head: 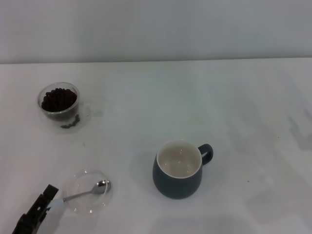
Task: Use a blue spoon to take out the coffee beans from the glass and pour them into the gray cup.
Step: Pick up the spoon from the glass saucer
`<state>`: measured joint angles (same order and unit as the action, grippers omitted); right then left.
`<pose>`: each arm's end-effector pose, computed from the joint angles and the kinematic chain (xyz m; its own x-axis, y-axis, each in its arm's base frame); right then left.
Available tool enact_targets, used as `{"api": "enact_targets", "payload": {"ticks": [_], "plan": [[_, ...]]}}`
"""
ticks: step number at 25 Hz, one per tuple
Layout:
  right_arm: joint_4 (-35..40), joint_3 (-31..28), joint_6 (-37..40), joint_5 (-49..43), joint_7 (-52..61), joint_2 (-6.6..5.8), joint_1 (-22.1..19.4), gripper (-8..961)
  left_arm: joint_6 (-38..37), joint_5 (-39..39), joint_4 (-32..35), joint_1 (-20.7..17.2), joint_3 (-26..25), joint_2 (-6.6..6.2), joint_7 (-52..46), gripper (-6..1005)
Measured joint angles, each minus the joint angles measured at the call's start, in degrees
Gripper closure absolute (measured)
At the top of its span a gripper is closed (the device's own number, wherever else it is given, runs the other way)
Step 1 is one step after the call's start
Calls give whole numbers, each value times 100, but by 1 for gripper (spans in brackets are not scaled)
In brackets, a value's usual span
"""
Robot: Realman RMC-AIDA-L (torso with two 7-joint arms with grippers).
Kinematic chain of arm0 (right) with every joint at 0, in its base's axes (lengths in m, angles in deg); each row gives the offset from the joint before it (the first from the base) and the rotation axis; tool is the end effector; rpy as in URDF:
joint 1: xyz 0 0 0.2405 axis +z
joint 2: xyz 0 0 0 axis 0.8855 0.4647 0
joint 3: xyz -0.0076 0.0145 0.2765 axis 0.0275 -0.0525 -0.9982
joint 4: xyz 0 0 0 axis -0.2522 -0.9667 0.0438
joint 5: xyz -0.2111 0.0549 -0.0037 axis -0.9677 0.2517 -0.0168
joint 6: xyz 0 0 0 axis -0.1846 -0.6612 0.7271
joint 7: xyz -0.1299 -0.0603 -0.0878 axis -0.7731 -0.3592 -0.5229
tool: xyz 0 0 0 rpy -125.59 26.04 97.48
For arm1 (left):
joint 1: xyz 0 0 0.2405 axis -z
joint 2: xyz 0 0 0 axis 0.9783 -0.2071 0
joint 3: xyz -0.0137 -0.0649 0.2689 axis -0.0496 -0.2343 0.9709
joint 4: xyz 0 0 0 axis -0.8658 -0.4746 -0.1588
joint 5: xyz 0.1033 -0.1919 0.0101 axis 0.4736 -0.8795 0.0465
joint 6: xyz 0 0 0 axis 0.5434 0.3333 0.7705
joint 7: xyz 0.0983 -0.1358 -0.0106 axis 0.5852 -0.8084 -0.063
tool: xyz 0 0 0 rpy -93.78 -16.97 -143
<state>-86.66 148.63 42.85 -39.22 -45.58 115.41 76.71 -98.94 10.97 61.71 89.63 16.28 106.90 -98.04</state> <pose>0.3862 0.2793 0.0408 0.7444 0.2123 -0.6330 -0.5788 -0.2673 -0.7704 -0.3687 0.1837 -0.1015 -0.3577 0.4498 0.8183 0.9085 -0.0349 0.4163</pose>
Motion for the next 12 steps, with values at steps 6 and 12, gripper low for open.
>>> {"api": "enact_targets", "payload": {"ticks": [6, 12], "plan": [[-26, -7, 5, 0, -1, 4, -7, 444, -1, -1, 14, 56, 0, 0, -8, 383], [-22, -9, -12, 0, -1, 7, 3, 443, -1, -30, 2, 97, -4, -8, -34, 397]]}}
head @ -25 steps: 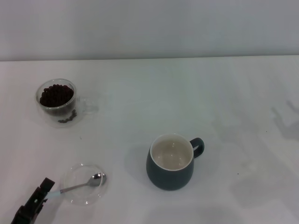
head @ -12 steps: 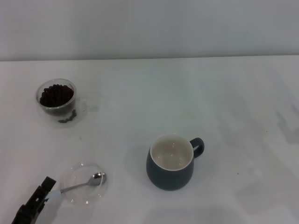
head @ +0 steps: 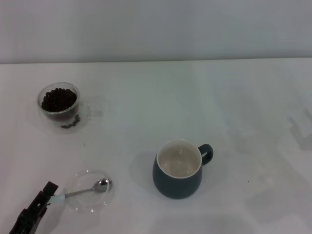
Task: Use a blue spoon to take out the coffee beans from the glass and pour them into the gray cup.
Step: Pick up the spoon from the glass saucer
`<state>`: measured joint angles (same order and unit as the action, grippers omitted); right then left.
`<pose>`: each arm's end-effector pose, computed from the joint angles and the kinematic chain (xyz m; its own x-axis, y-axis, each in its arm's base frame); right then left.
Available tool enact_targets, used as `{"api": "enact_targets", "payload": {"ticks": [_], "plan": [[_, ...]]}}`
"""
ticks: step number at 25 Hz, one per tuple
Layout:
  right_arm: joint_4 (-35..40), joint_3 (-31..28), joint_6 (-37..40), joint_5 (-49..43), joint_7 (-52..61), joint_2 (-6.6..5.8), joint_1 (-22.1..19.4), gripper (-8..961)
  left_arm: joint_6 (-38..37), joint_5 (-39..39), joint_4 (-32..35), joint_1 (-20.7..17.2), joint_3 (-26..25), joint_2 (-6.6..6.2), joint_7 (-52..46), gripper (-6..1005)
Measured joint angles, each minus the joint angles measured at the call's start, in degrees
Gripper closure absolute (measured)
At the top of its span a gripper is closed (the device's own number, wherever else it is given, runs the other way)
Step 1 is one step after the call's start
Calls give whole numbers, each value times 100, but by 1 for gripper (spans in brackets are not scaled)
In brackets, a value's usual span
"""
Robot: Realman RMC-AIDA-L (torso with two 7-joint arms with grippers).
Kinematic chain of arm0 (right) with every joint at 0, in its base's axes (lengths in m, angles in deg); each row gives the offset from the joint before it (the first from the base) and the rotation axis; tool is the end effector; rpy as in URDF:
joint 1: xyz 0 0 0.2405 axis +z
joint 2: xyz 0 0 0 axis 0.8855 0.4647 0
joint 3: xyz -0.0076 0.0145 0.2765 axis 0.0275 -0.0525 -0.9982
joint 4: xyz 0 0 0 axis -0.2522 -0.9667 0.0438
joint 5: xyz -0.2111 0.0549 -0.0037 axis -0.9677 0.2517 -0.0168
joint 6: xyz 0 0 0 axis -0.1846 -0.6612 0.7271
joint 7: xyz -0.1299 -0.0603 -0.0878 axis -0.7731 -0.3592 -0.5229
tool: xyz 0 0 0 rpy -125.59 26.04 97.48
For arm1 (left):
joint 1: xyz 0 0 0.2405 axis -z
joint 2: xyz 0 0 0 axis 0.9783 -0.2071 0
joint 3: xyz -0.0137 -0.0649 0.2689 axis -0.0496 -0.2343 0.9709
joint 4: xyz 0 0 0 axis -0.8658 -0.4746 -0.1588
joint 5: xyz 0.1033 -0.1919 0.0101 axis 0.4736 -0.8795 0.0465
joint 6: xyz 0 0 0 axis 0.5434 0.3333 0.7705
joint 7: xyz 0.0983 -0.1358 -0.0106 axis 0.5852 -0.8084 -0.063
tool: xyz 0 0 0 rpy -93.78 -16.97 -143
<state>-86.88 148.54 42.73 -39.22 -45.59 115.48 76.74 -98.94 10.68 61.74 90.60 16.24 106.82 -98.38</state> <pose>0.3871 0.2790 0.0403 0.7456 0.2078 -0.6331 -0.5802 -0.2647 -0.7702 -0.3665 0.1905 -0.1003 -0.3554 0.4508 0.8188 0.9066 -0.0470 0.4194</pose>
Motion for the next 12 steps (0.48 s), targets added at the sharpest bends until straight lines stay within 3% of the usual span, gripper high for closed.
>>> {"api": "enact_targets", "payload": {"ticks": [2, 3, 9, 12], "plan": [[-1, 0, -2, 0, 0, 7, 11, 443, 4, -6, -1, 6, -25, -5, -27, 402], [10, 0, -6, 0, 0, 14, 15, 443, 11, -6, -1, 12, -84, -15, -51, 493], [32, 0, -18, 0, 0, 28, 26, 443, 23, -30, 49, 36, -139, -39, -138, 503], [38, 0, 7, 0, 0, 31, 39, 444, 47, -26, 51, 86, -136, -43, -153, 598]]}}
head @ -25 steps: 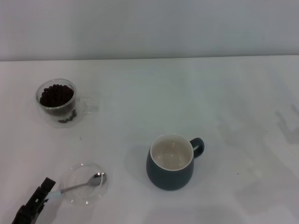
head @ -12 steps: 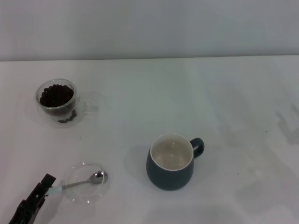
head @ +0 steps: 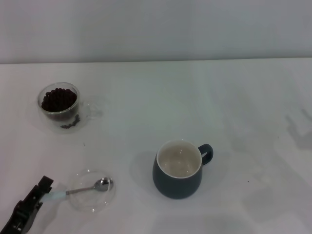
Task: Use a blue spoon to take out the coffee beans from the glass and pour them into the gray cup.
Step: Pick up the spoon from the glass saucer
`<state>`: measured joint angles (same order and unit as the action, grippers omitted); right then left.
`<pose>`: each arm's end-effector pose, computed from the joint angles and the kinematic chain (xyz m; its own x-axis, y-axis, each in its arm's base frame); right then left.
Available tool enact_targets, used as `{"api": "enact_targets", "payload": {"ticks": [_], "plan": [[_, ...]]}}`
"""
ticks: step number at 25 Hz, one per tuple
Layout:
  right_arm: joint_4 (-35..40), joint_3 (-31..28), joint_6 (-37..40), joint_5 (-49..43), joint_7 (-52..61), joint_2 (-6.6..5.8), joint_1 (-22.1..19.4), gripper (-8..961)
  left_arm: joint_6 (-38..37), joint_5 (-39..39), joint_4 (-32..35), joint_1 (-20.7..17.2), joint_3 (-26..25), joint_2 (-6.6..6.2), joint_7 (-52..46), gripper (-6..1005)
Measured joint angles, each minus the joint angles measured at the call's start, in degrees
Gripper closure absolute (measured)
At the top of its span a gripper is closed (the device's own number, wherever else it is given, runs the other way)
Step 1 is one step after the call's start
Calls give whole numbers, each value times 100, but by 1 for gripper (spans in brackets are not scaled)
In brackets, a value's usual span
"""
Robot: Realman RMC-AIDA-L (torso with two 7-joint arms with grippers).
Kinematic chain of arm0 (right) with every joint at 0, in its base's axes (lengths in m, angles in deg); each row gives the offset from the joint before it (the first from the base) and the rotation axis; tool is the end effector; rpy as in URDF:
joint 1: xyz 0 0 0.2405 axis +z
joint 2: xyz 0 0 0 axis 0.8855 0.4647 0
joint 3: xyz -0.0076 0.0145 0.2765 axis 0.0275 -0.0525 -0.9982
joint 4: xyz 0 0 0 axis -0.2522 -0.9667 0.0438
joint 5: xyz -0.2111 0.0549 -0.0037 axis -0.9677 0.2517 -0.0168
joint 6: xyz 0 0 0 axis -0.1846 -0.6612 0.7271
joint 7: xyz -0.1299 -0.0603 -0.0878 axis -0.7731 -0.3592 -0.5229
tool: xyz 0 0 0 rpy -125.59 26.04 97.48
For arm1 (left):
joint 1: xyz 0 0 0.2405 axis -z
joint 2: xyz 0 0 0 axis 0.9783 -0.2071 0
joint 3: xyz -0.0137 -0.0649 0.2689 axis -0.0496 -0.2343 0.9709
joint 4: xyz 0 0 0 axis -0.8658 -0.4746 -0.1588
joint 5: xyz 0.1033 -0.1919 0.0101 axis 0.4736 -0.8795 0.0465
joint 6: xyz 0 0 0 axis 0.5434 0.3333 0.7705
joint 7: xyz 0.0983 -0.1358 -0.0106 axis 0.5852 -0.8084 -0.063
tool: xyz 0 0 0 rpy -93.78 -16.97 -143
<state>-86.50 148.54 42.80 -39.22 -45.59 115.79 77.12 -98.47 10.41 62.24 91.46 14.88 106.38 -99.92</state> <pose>0.3825 0.2822 0.0382 0.7381 0.2187 -0.6383 -0.5822 -0.2719 -0.7663 -0.3682 0.2010 -0.0941 -0.3708 0.4314 0.8224 0.9012 -0.0466 0.4308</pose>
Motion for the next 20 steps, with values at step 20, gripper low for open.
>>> {"api": "enact_targets", "payload": {"ticks": [20], "plan": [[-13, 0, -138, 0, 0, 38, 63, 443, 283, -138, 158, 26, 0, -37, -39, 640]]}}
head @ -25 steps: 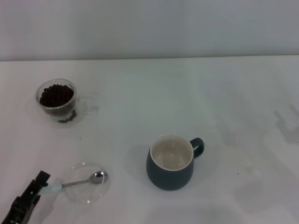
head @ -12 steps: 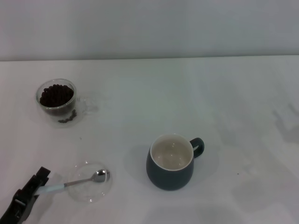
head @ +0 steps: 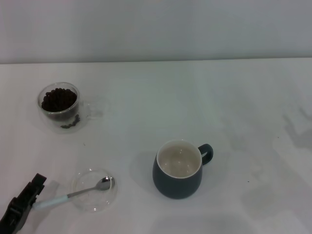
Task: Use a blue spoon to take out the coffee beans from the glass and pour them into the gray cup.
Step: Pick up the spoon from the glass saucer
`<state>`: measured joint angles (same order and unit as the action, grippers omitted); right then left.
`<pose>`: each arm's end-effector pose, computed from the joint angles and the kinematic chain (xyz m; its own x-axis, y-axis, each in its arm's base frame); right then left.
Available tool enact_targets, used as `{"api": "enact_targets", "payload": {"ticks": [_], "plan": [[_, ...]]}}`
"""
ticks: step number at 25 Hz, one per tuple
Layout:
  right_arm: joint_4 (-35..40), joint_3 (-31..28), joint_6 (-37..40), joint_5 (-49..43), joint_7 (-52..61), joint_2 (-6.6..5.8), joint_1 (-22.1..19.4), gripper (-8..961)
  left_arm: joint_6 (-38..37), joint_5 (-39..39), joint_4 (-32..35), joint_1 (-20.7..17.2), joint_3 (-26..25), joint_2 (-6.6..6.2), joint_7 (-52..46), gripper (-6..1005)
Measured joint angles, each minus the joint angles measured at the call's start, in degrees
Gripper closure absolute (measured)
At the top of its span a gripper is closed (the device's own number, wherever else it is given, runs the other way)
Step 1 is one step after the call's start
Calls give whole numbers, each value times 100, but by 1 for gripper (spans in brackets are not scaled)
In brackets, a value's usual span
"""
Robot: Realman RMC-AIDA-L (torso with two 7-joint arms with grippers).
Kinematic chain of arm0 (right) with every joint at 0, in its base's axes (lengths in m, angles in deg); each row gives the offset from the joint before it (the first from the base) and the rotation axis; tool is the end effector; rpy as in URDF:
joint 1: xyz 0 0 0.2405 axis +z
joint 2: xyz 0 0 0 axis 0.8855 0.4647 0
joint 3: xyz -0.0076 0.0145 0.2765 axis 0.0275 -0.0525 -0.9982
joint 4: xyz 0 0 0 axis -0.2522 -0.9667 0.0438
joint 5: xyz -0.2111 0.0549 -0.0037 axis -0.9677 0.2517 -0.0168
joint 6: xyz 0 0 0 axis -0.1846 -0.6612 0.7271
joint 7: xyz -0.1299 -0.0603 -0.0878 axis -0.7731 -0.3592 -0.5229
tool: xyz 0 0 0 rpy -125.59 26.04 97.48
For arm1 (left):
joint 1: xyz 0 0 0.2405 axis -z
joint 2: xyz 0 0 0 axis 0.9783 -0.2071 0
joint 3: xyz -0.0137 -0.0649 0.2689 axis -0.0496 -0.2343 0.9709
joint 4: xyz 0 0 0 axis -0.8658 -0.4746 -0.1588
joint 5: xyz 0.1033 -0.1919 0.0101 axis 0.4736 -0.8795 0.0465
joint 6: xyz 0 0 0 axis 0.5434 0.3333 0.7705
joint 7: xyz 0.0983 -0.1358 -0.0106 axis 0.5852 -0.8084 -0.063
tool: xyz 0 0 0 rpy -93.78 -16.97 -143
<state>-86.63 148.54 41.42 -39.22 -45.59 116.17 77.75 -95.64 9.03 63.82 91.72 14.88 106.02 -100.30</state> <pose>0.3821 0.2868 0.0336 0.7402 0.2021 -0.6413 -0.5865 -0.2724 -0.7628 -0.3777 0.2100 -0.0895 -0.3551 0.4154 0.8375 0.9161 -0.0239 0.4003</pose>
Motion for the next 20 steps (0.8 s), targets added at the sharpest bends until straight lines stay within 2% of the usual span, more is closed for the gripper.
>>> {"api": "enact_targets", "payload": {"ticks": [7, 11, 20], "plan": [[-25, 0, -44, 2, -195, 104, -34, 444, 2, 50, 68, -76, 97, -47, 91, 569], [-26, 0, -74, 6, -291, 161, -52, 444, -13, 76, 156, -146, 205, -51, 101, 569], [-25, 0, -81, 9, -268, 132, -85, 443, -150, 142, 195, -413, 222, -1, 446, 560]]}}
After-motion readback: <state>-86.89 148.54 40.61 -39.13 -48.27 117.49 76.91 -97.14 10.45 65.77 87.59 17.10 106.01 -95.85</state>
